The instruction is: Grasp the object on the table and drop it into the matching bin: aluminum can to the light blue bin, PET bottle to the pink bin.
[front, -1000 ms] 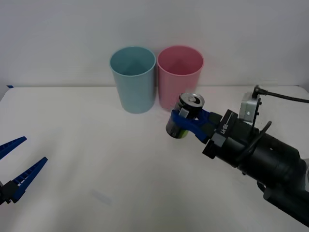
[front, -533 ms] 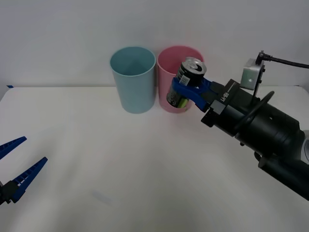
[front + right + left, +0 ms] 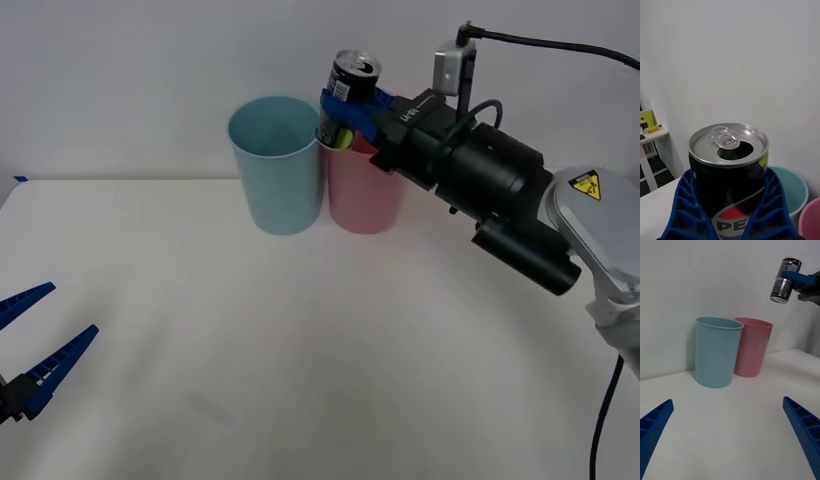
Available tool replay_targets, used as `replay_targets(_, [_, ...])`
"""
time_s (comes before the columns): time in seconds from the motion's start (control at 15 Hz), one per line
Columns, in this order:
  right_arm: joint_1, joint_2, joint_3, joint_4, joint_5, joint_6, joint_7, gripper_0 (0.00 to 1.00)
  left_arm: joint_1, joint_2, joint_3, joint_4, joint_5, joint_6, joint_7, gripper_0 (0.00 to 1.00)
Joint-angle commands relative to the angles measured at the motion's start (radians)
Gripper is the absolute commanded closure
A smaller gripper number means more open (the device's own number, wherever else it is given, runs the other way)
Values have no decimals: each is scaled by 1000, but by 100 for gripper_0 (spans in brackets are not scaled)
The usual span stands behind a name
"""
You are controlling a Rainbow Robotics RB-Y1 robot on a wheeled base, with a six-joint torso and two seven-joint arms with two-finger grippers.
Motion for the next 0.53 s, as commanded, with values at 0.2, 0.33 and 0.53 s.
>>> replay_targets(0.2, [-214,138,15,290,75,0,-1,100,0,0,0,0,0,0,0,0])
replay_targets(0.33, [-289,190,15,399,90,11,5,100,0,0,0,0,0,0,0,0])
replay_targets(0.53, [-369,259,15,528,122,67,19,100,0,0,0,0,0,0,0,0])
